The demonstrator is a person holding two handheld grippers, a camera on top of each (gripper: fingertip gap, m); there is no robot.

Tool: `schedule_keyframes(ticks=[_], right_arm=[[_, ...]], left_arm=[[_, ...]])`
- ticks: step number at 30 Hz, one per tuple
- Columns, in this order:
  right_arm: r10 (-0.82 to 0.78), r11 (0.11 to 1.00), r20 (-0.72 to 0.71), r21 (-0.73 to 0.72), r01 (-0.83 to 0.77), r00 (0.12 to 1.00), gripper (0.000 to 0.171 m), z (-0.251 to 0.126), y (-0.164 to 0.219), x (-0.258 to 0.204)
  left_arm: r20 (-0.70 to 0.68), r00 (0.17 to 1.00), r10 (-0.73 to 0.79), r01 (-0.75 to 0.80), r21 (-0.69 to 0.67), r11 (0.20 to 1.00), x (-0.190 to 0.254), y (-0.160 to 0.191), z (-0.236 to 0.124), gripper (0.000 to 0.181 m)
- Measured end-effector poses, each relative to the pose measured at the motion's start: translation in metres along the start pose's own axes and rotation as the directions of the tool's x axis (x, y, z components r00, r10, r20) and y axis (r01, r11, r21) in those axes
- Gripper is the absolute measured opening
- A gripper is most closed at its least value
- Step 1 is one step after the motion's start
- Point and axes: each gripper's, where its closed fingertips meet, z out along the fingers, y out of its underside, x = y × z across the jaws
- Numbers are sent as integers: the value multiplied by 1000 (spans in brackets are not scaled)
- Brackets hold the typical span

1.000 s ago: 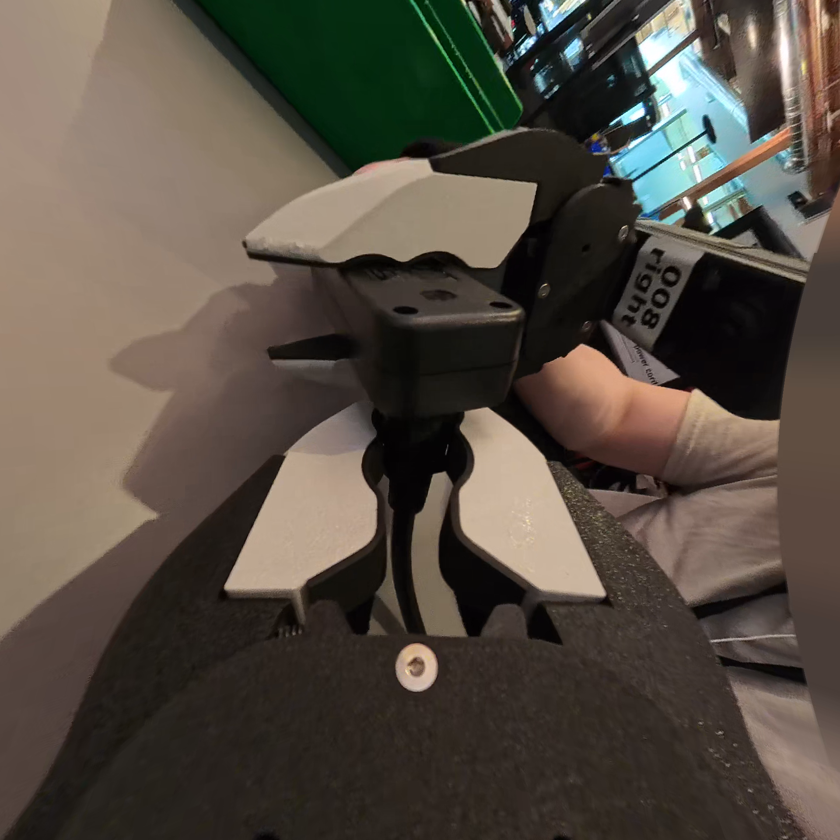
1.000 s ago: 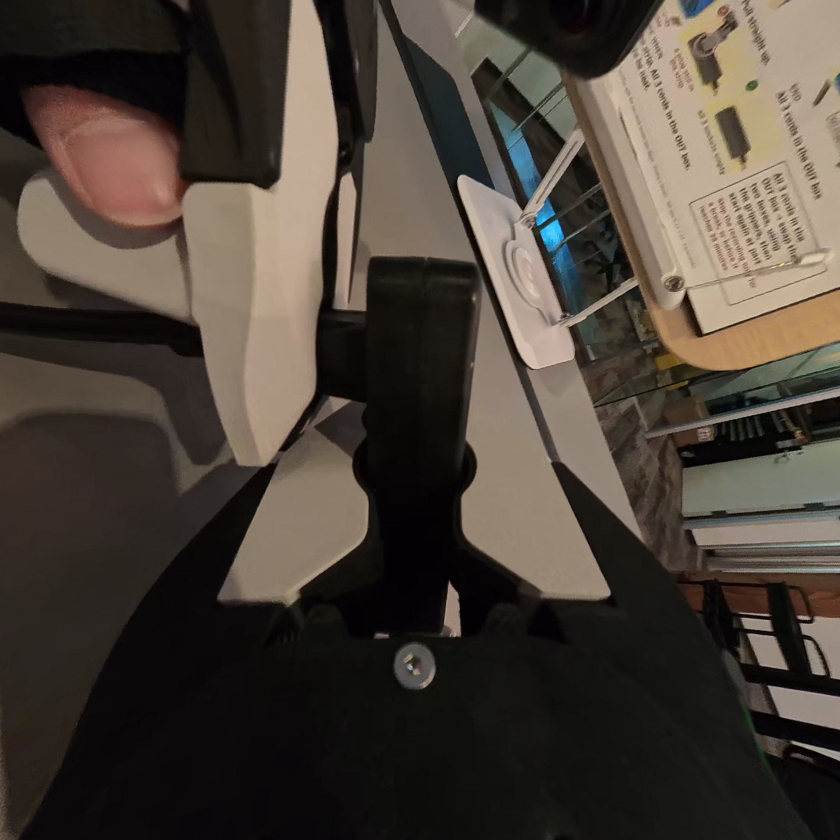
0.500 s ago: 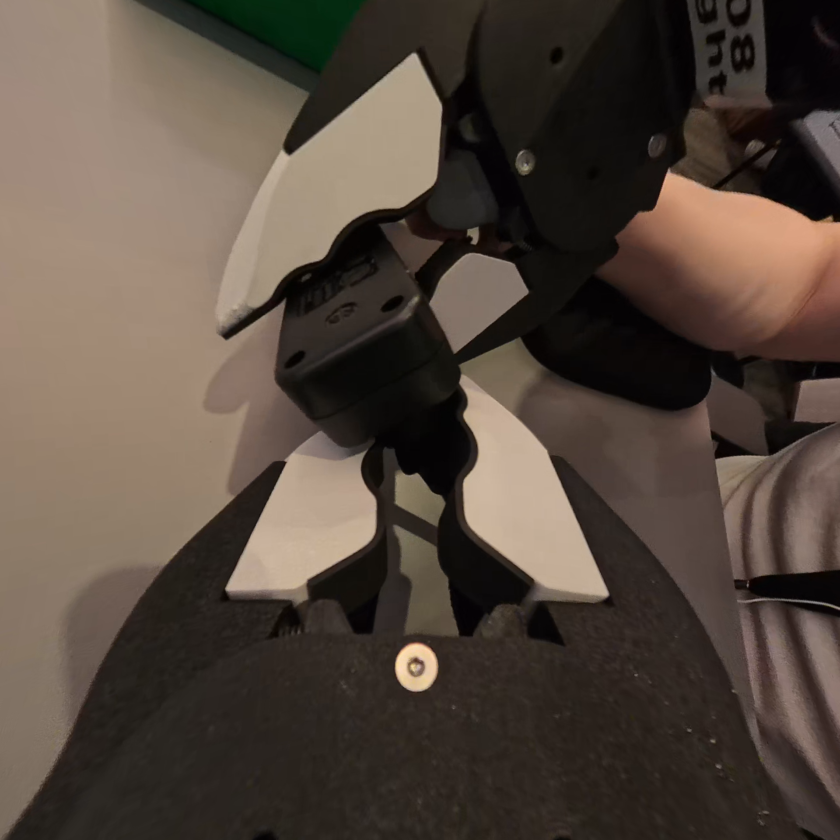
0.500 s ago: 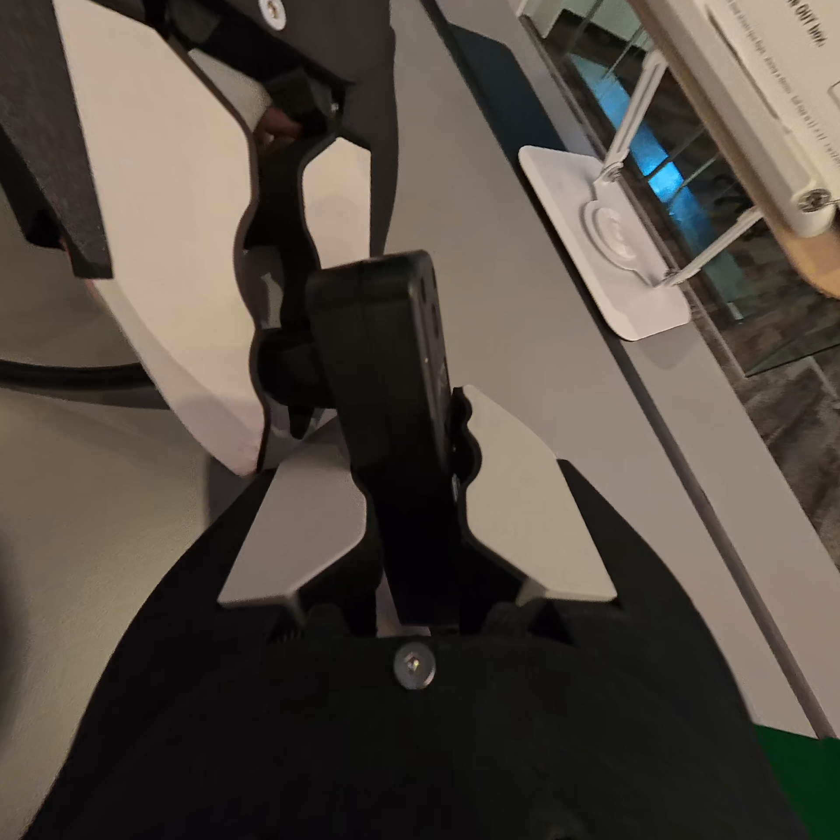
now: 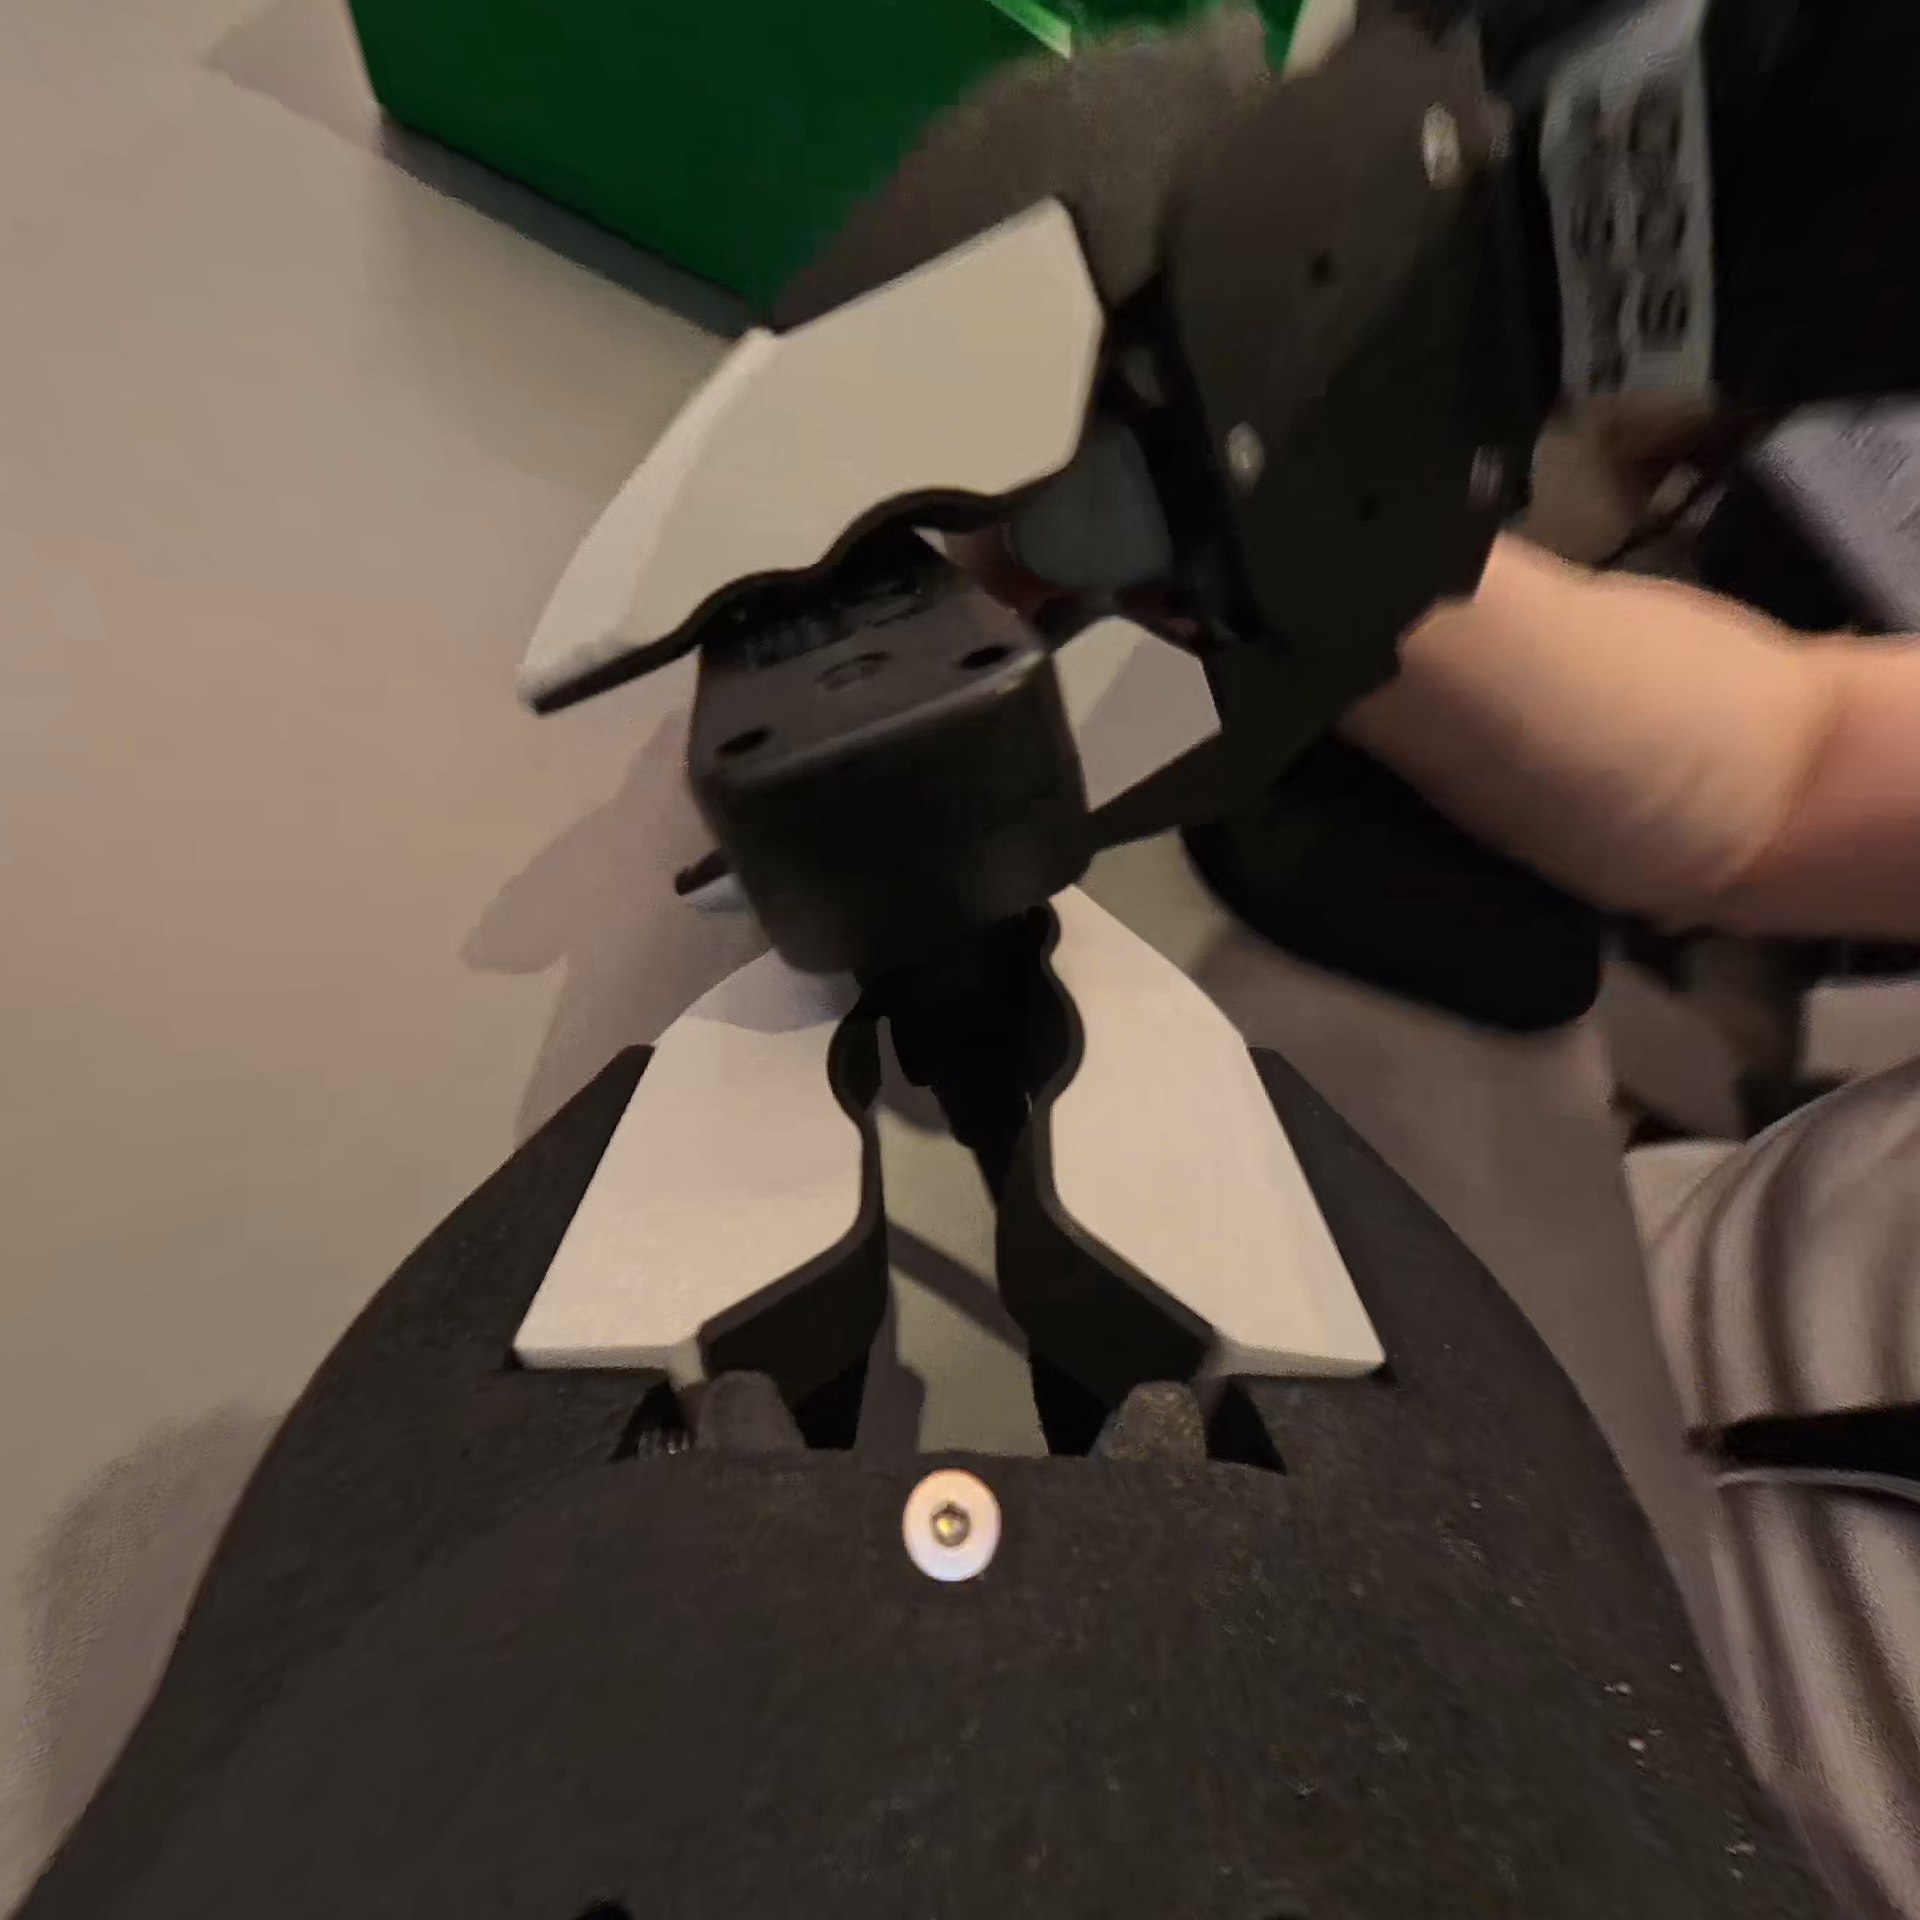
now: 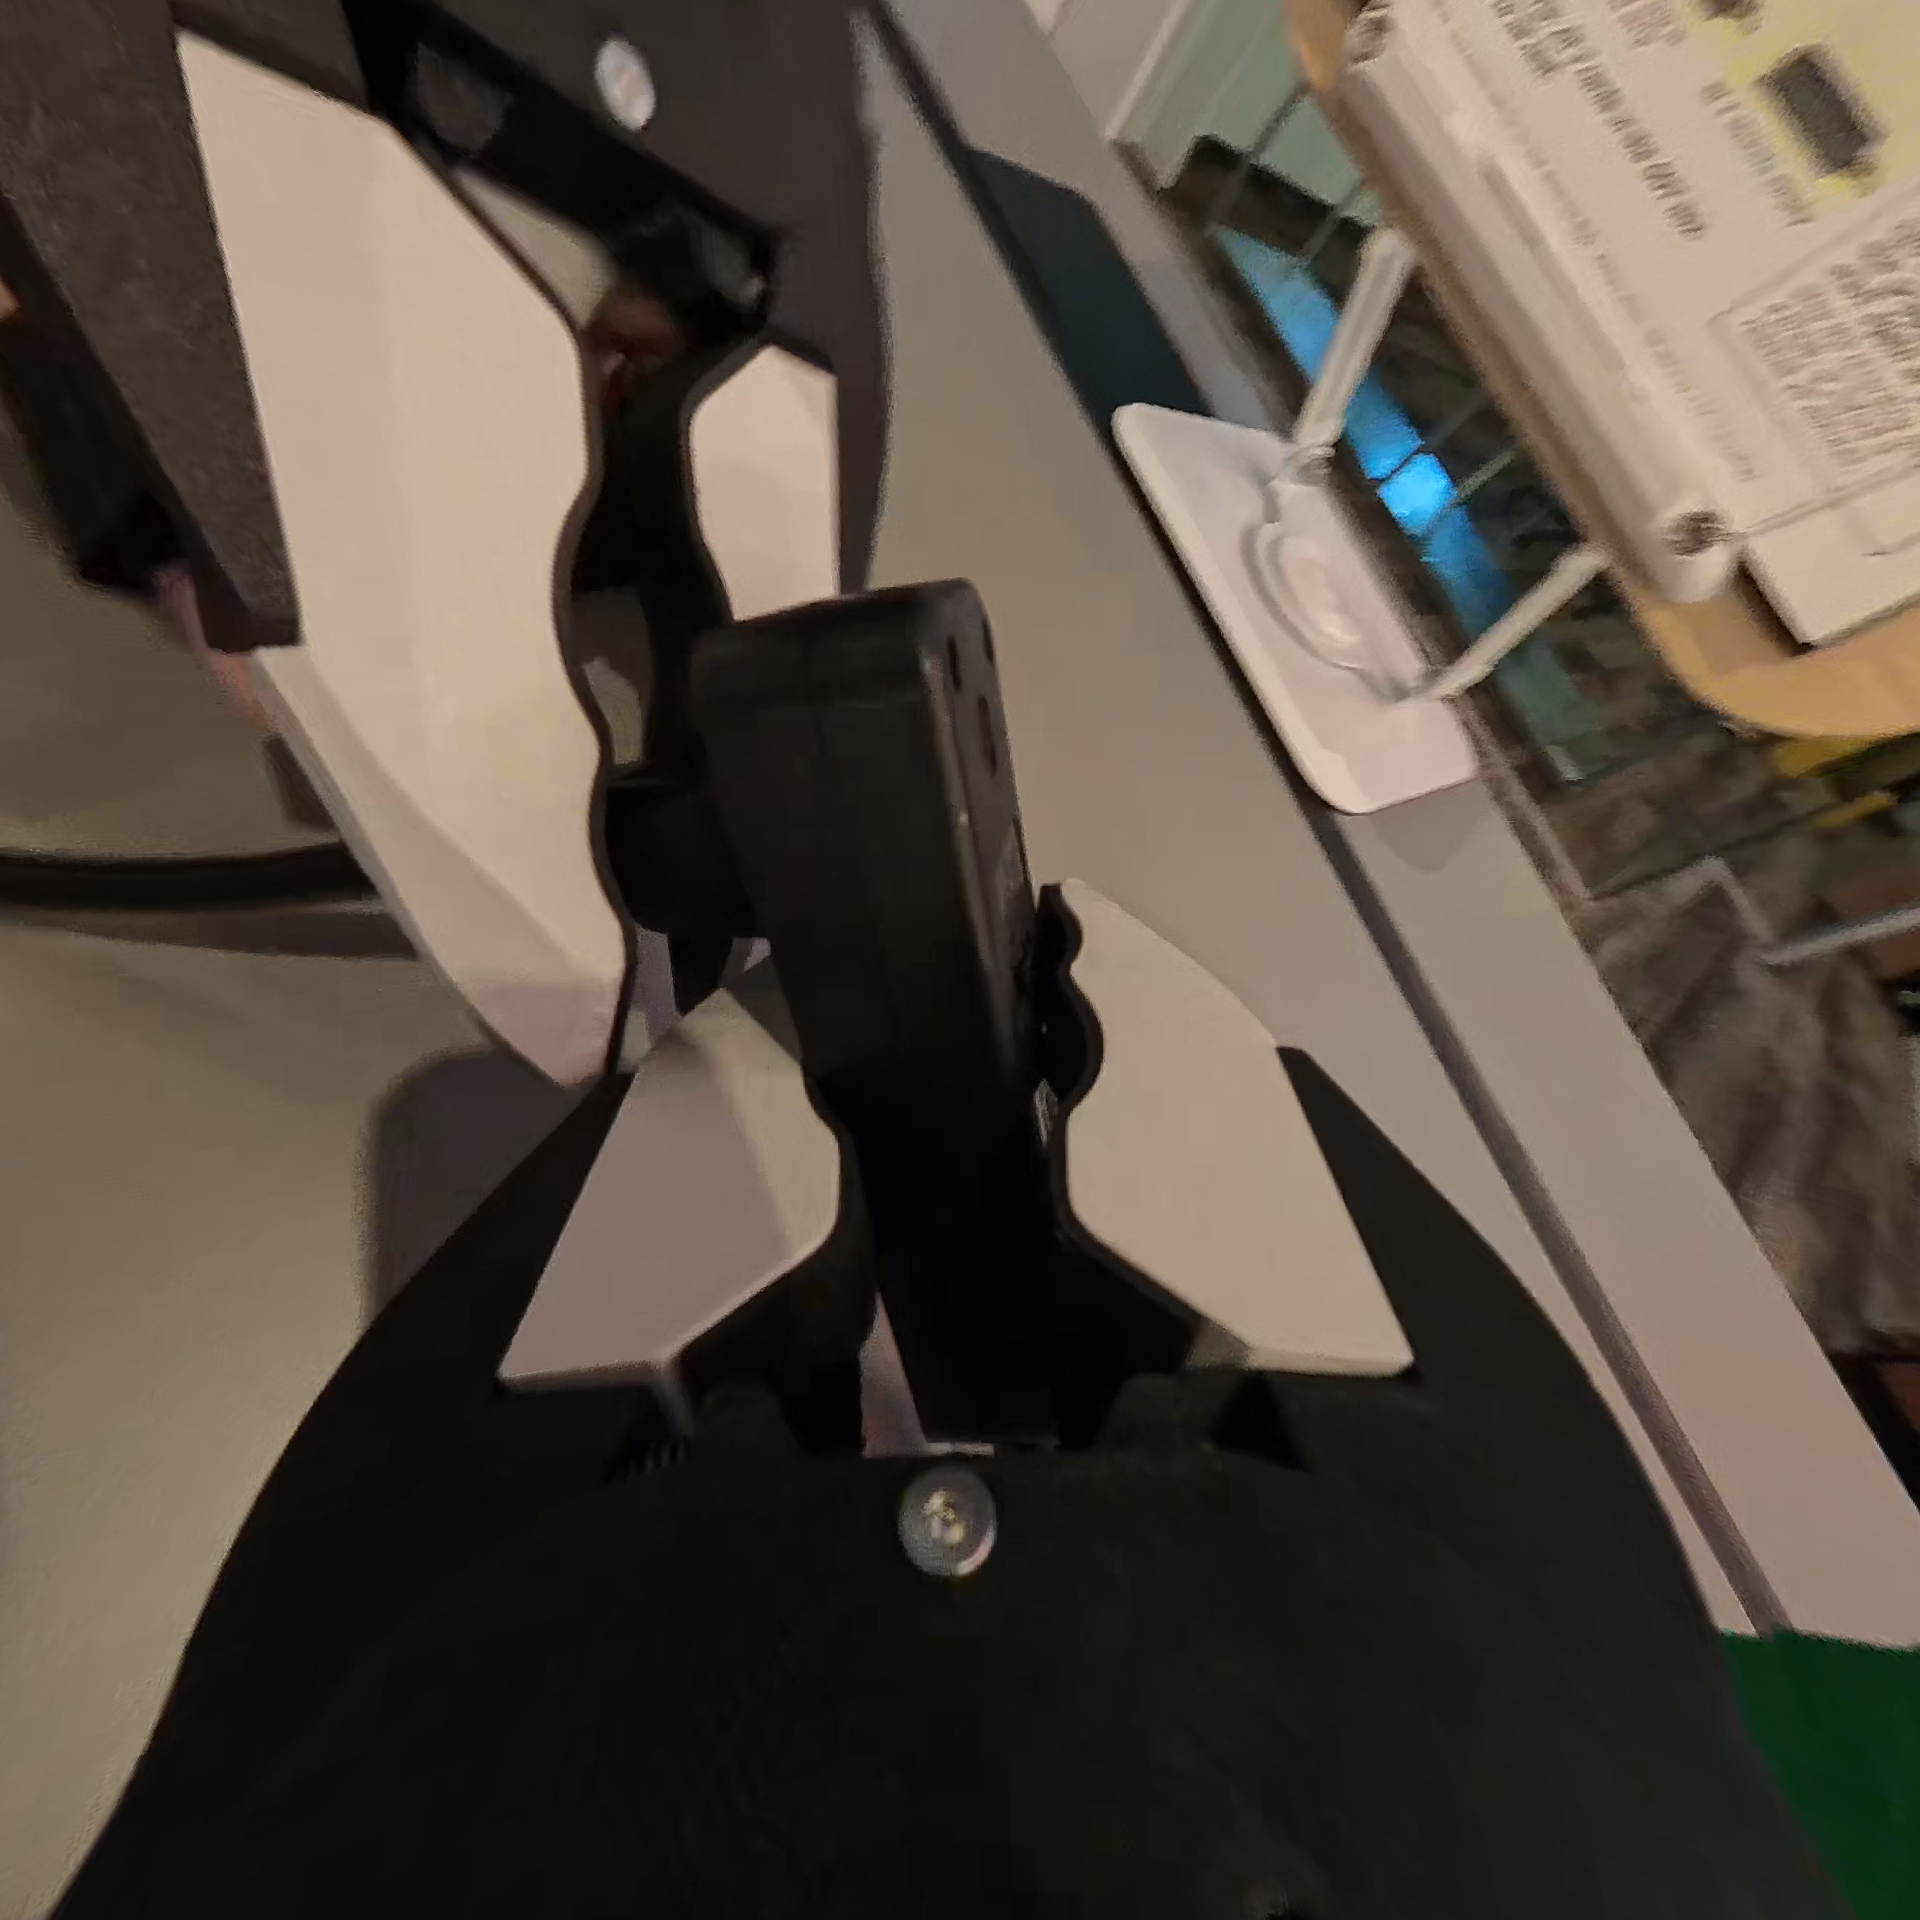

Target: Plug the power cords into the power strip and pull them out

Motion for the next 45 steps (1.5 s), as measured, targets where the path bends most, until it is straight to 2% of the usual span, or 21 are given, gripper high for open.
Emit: schedule_keyframes(ticks=[1,3,7,21,45], right_arm=[[0,1000,-53,2,0,999,33,0,-2,6],[-11,1000,-123,-20,8,992,33,1,0,13],[-1,1000,-172,-27,-4,985,33,2,1,17],[80,996,-134,-25,-84,988,34,6,10,18],[133,991,-132,-1,-134,982,34,6,10,20]], left_arm=[[-16,999,-47,48,35,998,-2,-3,0,22],[12,999,-41,41,43,998,-8,-2,1,21],[28,998,-52,50,70,996,-11,-5,0,21],[11,991,-131,129,109,986,-16,-7,4,20],[30,991,-131,127,119,985,-18,-10,3,20]])
